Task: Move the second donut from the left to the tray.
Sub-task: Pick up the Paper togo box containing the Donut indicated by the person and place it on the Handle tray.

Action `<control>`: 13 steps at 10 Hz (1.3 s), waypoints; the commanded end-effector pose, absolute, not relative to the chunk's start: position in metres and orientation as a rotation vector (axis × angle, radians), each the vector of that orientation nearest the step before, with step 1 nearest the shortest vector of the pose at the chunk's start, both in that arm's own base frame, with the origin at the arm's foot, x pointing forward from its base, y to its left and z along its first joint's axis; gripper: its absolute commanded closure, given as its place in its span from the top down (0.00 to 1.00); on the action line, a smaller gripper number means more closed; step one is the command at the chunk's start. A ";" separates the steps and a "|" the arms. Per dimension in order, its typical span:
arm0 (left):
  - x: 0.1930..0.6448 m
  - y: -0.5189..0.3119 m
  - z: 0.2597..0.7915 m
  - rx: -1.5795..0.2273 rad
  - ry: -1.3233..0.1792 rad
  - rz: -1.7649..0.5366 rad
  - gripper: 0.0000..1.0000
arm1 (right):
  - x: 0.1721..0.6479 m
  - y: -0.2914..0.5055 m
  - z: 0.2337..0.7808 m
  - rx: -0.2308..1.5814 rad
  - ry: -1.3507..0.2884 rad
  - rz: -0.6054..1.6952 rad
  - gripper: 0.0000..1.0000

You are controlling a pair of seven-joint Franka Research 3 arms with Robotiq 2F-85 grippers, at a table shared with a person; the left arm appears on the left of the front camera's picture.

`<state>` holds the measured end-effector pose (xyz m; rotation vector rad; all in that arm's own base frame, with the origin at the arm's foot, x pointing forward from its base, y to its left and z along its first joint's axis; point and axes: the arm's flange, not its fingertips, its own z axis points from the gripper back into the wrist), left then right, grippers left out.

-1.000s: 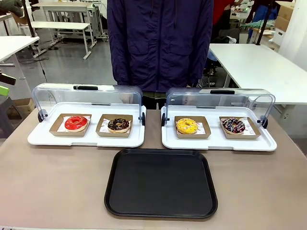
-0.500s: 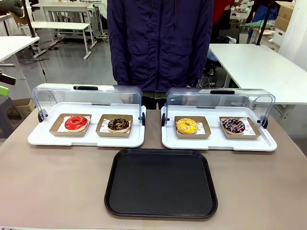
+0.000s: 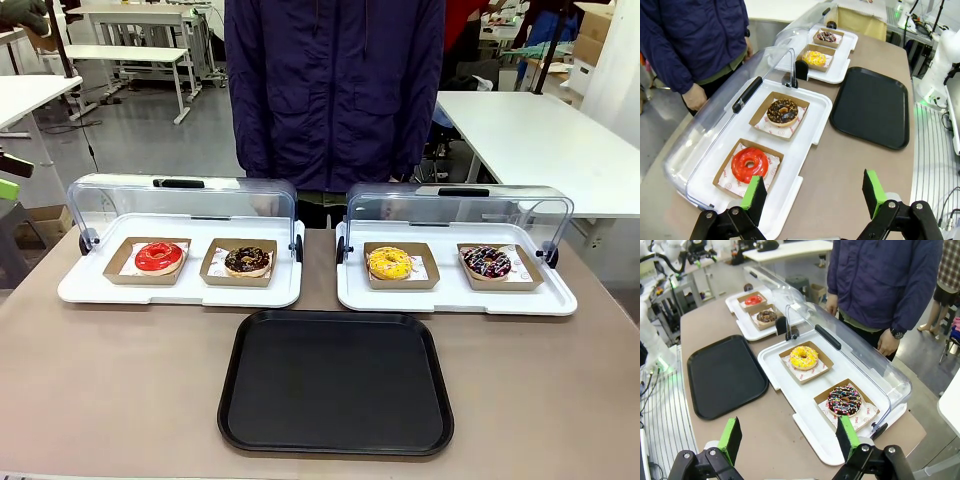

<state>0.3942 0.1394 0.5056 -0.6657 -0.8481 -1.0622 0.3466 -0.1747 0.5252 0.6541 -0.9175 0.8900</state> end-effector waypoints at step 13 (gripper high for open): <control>0.396 0.140 0.506 -0.675 -0.878 -1.079 1.00 | 0.350 -0.176 0.528 0.654 -0.951 0.908 1.00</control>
